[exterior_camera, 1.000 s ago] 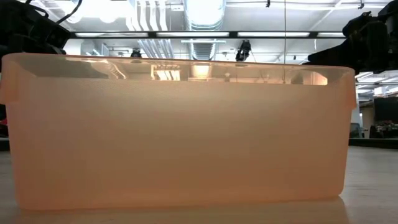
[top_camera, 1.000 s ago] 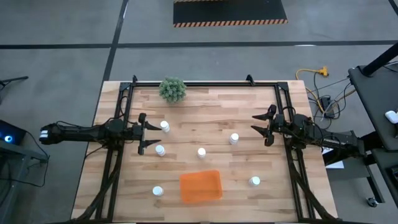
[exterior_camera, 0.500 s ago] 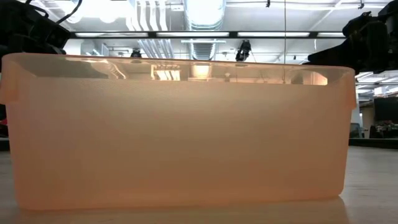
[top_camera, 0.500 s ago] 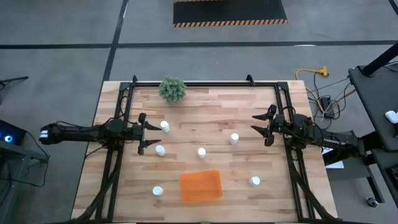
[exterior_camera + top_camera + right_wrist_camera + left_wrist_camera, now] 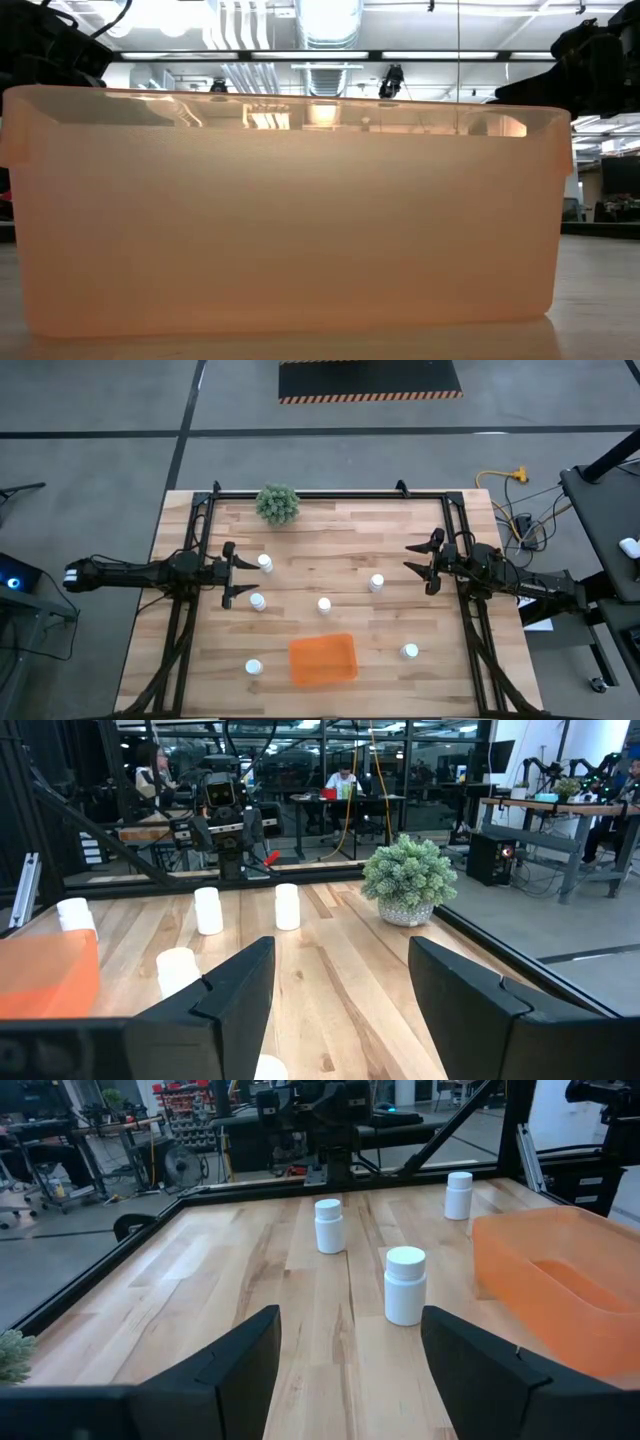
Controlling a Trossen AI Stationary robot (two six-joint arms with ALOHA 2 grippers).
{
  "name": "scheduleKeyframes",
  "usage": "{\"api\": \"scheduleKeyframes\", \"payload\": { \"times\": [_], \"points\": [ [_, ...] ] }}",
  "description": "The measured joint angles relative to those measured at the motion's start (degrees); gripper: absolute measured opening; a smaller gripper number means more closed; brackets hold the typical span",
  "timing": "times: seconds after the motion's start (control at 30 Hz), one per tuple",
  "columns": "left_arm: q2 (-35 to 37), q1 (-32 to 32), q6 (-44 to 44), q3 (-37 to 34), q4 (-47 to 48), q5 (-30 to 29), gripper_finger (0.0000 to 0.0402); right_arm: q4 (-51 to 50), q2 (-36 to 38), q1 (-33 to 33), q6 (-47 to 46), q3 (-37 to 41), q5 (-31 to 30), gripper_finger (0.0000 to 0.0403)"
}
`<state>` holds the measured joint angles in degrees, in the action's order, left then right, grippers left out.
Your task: Pick and place pill bottles into a basket
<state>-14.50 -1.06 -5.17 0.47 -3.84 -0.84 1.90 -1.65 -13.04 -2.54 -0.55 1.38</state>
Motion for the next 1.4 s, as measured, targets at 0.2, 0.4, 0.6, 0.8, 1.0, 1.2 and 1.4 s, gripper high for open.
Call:
{"api": "scheduleKeyframes", "payload": {
  "times": [0.2, 0.4, 0.6, 0.8, 1.0, 1.2, 1.4],
  "points": [
    [0.02, 0.0, 0.0, 0.0, -0.02, 0.0, 0.0224, 0.0, 0.0, 0.0, 0.01, 0.01, 0.0, 0.0219],
    [0.01, 0.0, 0.0, -0.01, -0.01, 0.0, 0.0224, 0.01, 0.0, 0.0, -0.01, 0.01, -0.01, 0.0219],
    [0.0, -0.02, 0.0, -0.01, 0.0, 0.01, 0.0224, 0.05, 0.0, 0.01, -0.17, 0.01, 0.0, 0.0219],
    [0.01, -0.07, 0.0, 0.0, -0.01, 0.0, 0.0224, 0.75, 0.0, 0.0, -8.48, 0.01, 0.01, 0.0219],
    [0.02, -0.07, 0.0, -0.01, -0.01, 0.0, 0.0224, 6.2, 0.0, 0.0, -9.37, 0.0, 0.01, 0.0219],
    [0.0, -0.04, 0.0, 0.0, 0.0, 0.0, 0.0224, 16.15, 0.02, 0.01, -9.43, -0.01, 0.01, 0.0219],
    [0.0, -0.04, 0.0, 0.0, -0.02, 0.0, 0.0224, 18.98, -0.03, 0.02, -10.62, -0.01, 0.07, 0.0219]
  ]
}}
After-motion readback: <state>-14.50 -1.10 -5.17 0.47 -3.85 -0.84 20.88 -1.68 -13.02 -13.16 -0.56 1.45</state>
